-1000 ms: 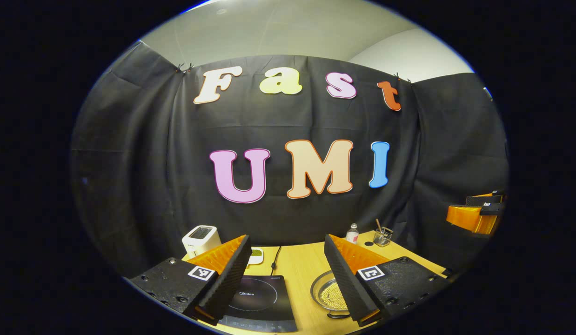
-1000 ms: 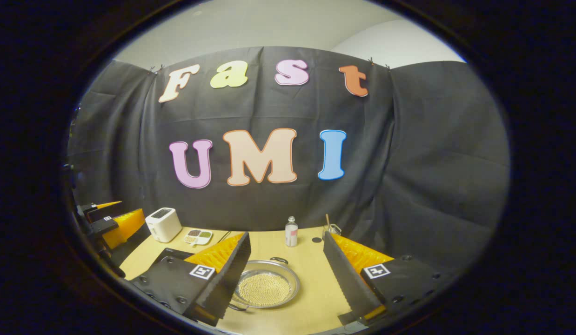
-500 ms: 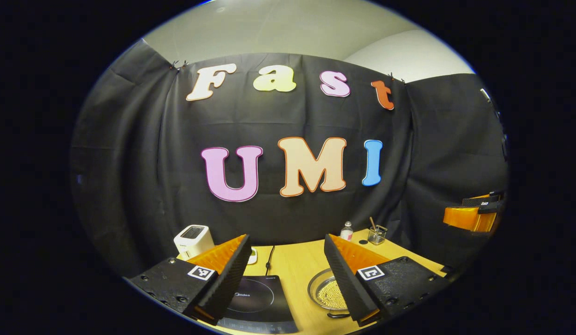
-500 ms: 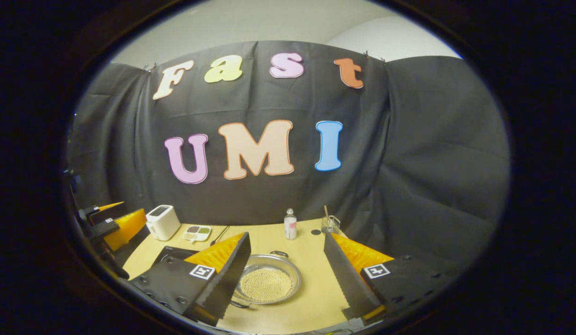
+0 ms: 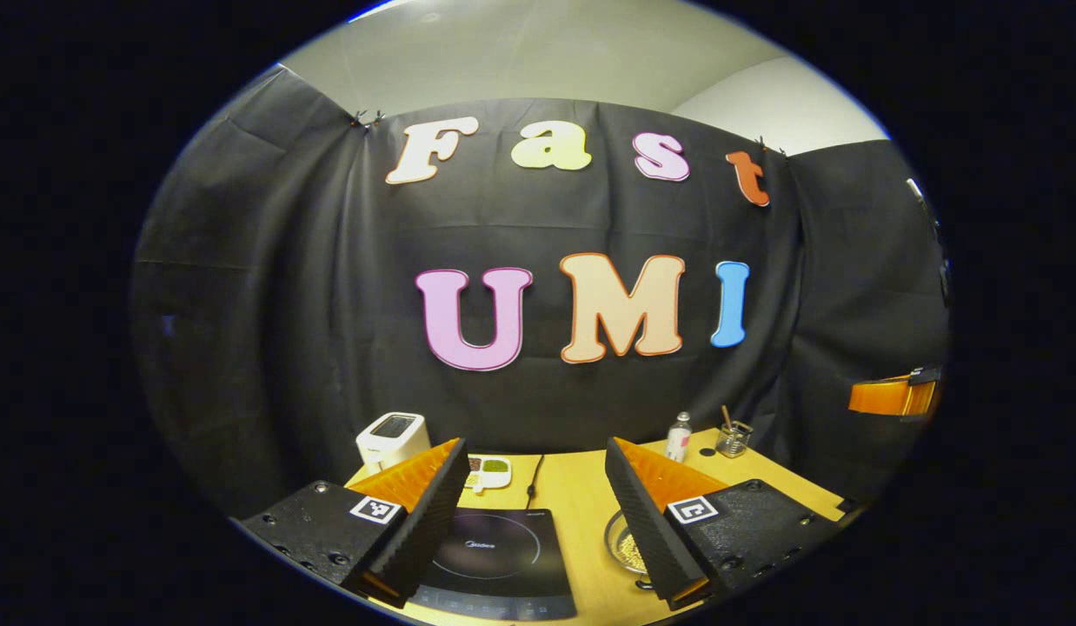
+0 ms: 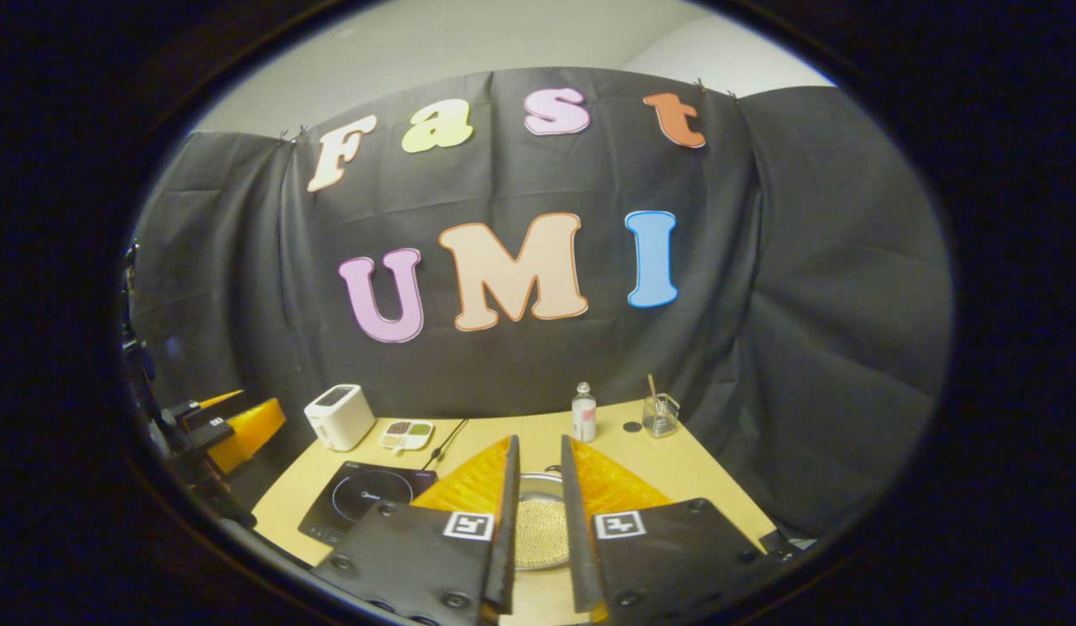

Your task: First push the handle of the pot to place it horizontally, then grasp the pot with both hands and set it on the induction cooktop.

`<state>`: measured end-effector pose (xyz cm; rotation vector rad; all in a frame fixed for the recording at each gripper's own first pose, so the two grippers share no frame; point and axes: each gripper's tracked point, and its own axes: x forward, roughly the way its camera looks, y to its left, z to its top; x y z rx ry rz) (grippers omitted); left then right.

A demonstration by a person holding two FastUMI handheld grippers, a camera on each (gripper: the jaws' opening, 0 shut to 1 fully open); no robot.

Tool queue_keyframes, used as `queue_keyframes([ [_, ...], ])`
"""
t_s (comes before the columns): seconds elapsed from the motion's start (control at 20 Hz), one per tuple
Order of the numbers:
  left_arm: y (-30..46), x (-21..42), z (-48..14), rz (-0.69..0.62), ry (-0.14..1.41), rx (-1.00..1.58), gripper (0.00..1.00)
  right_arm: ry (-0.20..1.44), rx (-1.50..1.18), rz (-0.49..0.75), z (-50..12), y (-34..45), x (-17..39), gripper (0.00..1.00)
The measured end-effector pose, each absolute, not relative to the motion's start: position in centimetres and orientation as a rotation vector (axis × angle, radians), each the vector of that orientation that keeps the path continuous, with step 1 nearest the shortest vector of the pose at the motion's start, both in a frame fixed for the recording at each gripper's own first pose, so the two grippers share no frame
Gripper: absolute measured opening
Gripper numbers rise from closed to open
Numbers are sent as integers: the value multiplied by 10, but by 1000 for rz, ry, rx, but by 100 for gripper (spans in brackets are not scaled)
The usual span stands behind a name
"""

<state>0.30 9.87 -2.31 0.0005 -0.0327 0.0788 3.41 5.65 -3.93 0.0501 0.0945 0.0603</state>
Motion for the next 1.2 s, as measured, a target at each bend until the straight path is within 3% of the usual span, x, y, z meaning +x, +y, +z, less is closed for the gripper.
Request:
queue_keyframes([
  [0.05, 105, -1, -26, 100, -30, 2, 96, 101, 43, 68, -43, 60, 39, 9],
  [0.1, 111, -5, -26, 120, -28, 3, 96, 108, 44, 79, -49, 62, 42, 19],
  [0.15, 116, -8, -27, 139, -25, 4, 96, 125, 49, 90, -56, 66, 44, 2],
  [0.2, 122, -12, -28, 159, -24, 10, 92, 145, 59, 108, -64, 73, 48, 0],
  [0.75, 167, -32, -61, 269, 42, 35, 96, 587, 311, 274, -241, 164, 57, 0],
  [0.8, 169, -32, -64, 272, 47, 30, 92, 626, 308, 272, -256, 169, 55, 2],
  [0.85, 171, -32, -69, 273, 56, 25, 95, 654, 291, 263, -268, 170, 53, 2],
  [1.15, 192, -38, -84, 316, 92, 16, 92, 799, 123, 160, -335, 144, 49, 2],
  [1.2, 195, -40, -86, 329, 98, 13, 96, 830, 103, 144, -346, 137, 48, 2],
])
